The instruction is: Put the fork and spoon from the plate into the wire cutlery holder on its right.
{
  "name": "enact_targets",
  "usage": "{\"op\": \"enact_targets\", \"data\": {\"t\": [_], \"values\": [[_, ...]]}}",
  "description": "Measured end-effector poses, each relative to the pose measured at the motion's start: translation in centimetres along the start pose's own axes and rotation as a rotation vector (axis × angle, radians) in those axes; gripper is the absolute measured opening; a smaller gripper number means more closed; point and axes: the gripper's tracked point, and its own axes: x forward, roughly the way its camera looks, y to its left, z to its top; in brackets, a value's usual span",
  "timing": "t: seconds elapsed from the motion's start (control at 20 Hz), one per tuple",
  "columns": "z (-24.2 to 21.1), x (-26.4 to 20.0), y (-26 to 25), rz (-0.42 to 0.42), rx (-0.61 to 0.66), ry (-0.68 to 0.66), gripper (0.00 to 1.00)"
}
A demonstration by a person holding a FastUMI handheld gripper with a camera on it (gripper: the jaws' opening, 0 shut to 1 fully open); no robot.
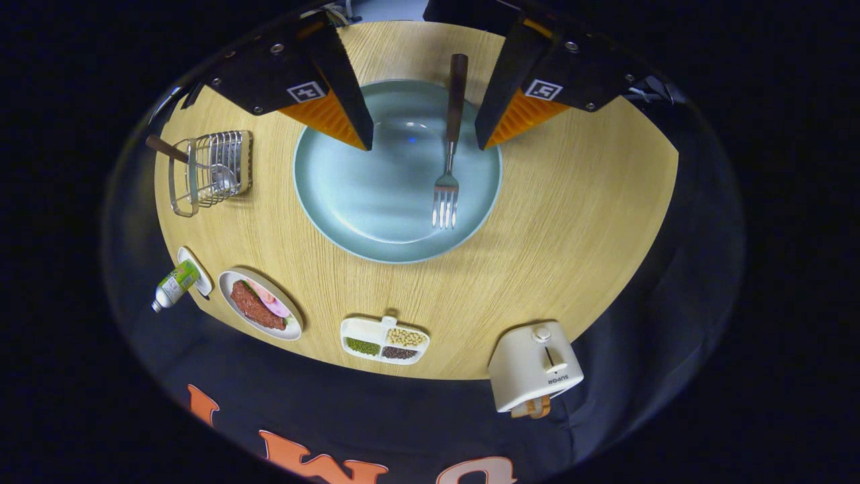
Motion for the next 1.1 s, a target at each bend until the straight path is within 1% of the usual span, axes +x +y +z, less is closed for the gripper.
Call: {"op": "enact_targets", "data": {"t": [0.05,0.1,0.25,0.3,0.35,0.4,0.45,0.5,0.55,0.6,0.65,0.7,0.8,1.1], "values": [[-0.4,0.3,0.1,-0.004,0.000,0.008,0.90],[-0.7,0.6,0.4,-0.001,0.006,0.017,0.85],[-1.3,1.4,1.1,0.007,0.010,0.035,0.75],[-1.6,1.5,1.2,0.005,0.005,0.042,0.67],[-1.7,1.6,1.3,0.006,0.001,0.047,0.62],[-1.8,1.7,1.6,0.010,0.001,0.050,0.53],[-1.8,1.7,1.8,0.016,0.004,0.050,0.47],[-1.8,1.7,2.1,0.023,0.006,0.054,0.36],[-2.0,1.9,2.2,0.026,0.005,0.056,0.30],[-1.9,1.9,2.1,0.018,0.001,0.052,0.16],[-1.9,1.9,2.1,0.022,-0.002,0.058,0.10],[-2.0,1.8,2.1,0.026,0.005,0.062,0.07],[-1.9,1.6,2.0,0.039,0.019,0.071,0.05],[-0.3,-0.7,-0.9,0.050,0.014,0.049,0.05]]}}
